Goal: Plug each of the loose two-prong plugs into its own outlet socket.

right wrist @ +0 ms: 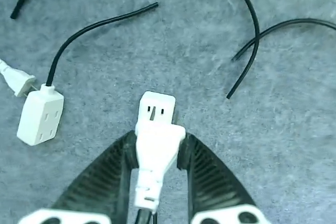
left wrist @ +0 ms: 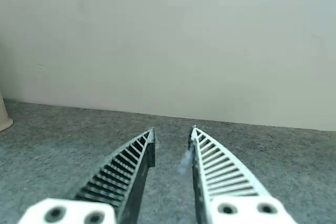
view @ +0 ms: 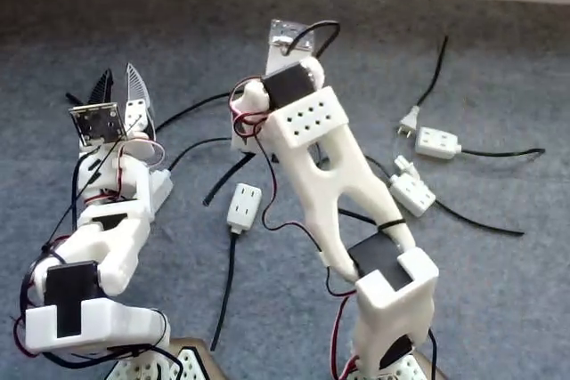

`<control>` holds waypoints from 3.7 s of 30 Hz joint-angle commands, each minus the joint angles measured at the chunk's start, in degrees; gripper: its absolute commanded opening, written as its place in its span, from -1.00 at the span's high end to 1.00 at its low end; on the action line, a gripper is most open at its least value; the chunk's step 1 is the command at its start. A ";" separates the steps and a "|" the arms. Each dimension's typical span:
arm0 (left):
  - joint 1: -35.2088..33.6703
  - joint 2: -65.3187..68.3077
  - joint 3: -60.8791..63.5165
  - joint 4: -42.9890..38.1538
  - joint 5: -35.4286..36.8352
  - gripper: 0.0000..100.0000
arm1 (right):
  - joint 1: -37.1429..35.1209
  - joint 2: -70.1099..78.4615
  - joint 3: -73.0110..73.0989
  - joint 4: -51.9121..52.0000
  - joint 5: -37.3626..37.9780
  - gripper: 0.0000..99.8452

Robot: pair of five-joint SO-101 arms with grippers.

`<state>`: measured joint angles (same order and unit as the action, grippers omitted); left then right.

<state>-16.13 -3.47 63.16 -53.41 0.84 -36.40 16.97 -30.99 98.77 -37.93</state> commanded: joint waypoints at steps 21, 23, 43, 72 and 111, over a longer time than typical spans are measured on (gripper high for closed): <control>0.57 -0.31 -0.04 -0.44 -0.09 0.76 | -7.08 17.63 -11.65 2.24 -5.80 0.97; 0.57 -0.31 -0.04 -0.44 -0.09 0.76 | -7.43 17.63 -11.56 2.33 -5.71 0.97; 0.66 -0.31 -0.13 -0.44 -0.09 0.76 | -7.69 16.31 -6.02 2.42 -5.80 0.98; 0.66 -0.31 -0.13 -0.44 -0.09 0.76 | -7.34 4.97 10.68 -12.97 -7.91 0.98; 0.66 -0.22 -0.04 -0.35 -0.09 0.76 | -5.05 4.97 19.47 -16.84 -7.47 0.98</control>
<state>-16.13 -3.47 63.34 -53.41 0.84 -42.46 24.62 -11.21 79.08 -45.41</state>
